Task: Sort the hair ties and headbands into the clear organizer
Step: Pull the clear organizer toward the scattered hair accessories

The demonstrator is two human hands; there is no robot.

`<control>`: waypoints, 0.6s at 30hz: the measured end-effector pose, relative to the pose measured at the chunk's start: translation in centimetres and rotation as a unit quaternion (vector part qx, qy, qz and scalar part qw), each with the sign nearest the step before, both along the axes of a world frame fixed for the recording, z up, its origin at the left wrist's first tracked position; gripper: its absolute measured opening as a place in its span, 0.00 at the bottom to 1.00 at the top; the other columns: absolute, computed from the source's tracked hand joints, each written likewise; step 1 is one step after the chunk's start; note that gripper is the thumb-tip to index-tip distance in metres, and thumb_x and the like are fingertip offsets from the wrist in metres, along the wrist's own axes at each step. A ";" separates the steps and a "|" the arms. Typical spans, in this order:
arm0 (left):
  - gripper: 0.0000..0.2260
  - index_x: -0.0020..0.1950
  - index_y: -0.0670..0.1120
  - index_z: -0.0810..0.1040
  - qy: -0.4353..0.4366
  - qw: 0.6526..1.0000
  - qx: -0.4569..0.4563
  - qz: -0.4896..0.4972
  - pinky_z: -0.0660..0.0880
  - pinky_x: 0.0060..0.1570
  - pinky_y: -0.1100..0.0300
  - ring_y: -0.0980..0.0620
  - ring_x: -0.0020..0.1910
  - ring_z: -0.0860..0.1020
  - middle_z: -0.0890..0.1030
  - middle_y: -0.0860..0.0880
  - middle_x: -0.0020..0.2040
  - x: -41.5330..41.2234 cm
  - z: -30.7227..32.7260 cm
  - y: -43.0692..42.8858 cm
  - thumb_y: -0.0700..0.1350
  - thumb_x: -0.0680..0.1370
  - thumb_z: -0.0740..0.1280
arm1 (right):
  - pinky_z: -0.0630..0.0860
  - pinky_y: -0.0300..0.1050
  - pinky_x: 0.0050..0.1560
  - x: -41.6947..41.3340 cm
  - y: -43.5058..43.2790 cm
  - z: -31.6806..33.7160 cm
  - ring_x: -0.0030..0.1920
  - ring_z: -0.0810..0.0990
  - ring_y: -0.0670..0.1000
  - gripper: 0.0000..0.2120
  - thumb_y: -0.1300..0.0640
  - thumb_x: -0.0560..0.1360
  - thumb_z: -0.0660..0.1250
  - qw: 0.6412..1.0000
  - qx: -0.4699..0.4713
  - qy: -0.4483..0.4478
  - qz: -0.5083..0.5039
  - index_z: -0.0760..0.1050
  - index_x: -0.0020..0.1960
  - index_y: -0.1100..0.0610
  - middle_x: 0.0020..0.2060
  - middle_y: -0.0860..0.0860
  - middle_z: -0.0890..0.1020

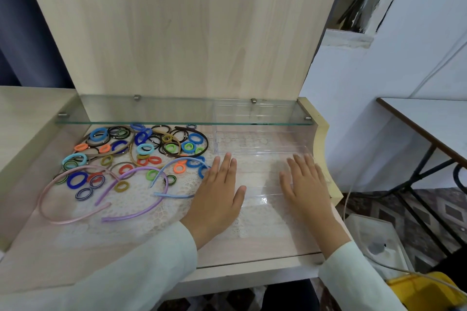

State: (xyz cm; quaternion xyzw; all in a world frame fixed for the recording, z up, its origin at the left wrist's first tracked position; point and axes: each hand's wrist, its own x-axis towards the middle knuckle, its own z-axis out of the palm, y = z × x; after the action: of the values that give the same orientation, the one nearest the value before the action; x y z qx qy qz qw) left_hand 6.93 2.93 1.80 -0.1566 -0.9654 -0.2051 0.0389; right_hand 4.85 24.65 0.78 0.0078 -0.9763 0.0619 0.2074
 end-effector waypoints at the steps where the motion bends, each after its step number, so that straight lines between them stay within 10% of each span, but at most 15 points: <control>1: 0.29 0.80 0.46 0.39 0.005 1.000 -0.010 -0.002 0.35 0.73 0.59 0.52 0.78 0.34 0.35 0.52 0.80 -0.1 -0.2 0.1 0.56 0.84 0.47 | 0.53 0.54 0.74 0.0 -0.3 -0.2 0.75 0.61 0.57 0.32 0.42 0.78 0.43 1.000 0.004 -0.008 0.001 0.70 0.70 0.60 0.71 0.55 0.70; 18: 0.40 0.79 0.45 0.36 0.013 0.996 -0.082 -0.012 0.35 0.74 0.58 0.51 0.79 0.37 0.36 0.49 0.80 -1.7 -1.4 0.3 0.63 0.71 0.25 | 0.42 0.47 0.75 -0.8 -0.5 -1.4 0.77 0.52 0.52 0.30 0.46 0.80 0.42 1.000 0.008 -0.012 0.010 0.59 0.76 0.61 0.76 0.55 0.60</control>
State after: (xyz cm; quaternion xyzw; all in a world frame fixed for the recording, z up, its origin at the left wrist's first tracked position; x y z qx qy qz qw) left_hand 5.21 3.25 0.43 -0.1734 -0.9764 -0.1233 0.0364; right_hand 4.09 24.16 -0.60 0.0185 -0.9790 0.0560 0.1953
